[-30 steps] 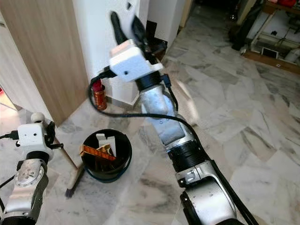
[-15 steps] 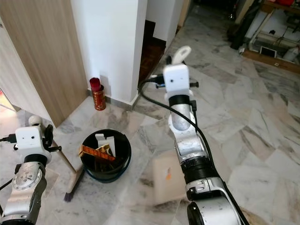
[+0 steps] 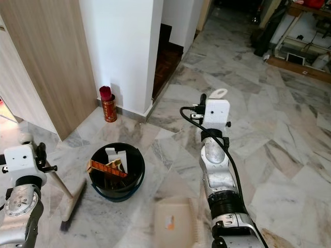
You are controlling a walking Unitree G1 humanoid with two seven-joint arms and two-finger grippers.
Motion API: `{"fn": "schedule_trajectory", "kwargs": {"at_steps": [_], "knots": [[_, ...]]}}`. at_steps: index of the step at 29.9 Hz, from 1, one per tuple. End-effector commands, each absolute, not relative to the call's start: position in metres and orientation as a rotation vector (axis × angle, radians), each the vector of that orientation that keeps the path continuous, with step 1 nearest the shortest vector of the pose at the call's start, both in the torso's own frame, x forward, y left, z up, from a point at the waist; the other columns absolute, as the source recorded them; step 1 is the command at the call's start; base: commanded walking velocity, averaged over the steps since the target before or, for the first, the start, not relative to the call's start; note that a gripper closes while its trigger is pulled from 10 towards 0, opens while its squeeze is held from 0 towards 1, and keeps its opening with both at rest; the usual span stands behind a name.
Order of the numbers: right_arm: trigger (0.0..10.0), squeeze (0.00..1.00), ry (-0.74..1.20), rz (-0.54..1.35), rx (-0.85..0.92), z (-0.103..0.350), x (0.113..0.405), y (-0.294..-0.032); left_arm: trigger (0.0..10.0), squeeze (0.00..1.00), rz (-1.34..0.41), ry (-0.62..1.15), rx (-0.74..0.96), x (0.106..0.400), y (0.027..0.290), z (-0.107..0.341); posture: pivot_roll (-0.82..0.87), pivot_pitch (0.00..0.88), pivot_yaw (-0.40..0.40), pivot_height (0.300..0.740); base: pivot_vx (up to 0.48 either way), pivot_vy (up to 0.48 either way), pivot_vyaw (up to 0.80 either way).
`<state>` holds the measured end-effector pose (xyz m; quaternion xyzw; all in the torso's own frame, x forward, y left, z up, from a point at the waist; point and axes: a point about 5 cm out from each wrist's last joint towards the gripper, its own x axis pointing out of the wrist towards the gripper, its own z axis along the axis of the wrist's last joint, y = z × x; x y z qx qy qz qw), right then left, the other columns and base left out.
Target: Sweep floor
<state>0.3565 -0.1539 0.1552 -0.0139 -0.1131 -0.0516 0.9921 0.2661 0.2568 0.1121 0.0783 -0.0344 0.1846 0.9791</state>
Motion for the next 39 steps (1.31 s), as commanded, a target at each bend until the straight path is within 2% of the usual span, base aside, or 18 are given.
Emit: {"fn": "schedule_trajectory", "kwargs": {"at_steps": [1,8,39], "knots": [[10.0,0.0,-0.256,-0.121,-0.018,0.1605,0.3575,-0.1603,10.0,0.0,0.365,-0.114,0.165,0.2688,0.253,0.1225,0.23,0.062,-0.146,0.74,0.0,0.0,0.0],[10.0,0.0,-0.27,-0.118,-0.002,0.1641,0.36,-0.1638,10.0,0.0,0.384,-0.097,0.172,0.2653,0.2543,0.1199,0.23,0.082,-0.148,0.74,0.0,0.0,0.0],[10.0,0.0,-0.258,-0.123,-0.003,0.1613,0.3634,-0.167,10.0,0.0,0.412,-0.075,0.195,0.2626,0.2592,0.1195,0.24,0.103,-0.148,0.74,0.0,-0.308,0.0]]}}
